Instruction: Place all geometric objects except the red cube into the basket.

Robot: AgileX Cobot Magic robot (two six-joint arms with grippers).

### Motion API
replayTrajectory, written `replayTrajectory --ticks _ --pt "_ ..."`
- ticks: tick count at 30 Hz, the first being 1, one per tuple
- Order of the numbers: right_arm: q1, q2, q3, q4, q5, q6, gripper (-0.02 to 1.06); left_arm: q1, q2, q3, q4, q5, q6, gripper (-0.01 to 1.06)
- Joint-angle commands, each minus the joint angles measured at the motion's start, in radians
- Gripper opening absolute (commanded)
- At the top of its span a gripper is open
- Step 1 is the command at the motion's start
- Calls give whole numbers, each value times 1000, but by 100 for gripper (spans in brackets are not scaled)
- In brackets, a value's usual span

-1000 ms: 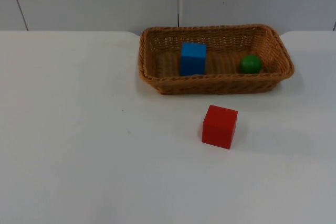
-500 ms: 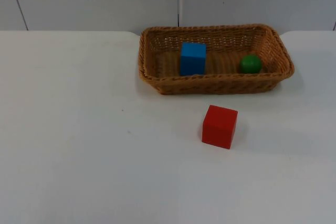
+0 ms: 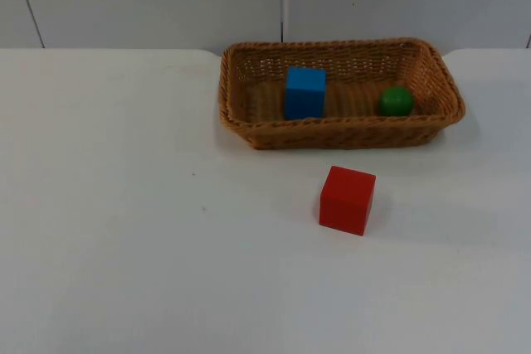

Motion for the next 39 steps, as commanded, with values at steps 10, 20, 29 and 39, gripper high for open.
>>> replayTrajectory --ticks 10,20,29,39 --pt "0 -2 72 -7 -100 -3 105 -4 -3 5 6 -11 -6 105" --pt "0 -2 72 8 -100 -1 105 -4 -3 5 6 -11 -6 105" --pt "-2 -2 72 8 -100 -1 105 -4 -3 5 8 -11 -6 105" --pt "-4 -2 72 8 -100 7 105 46 -3 5 17 -11 2 105"
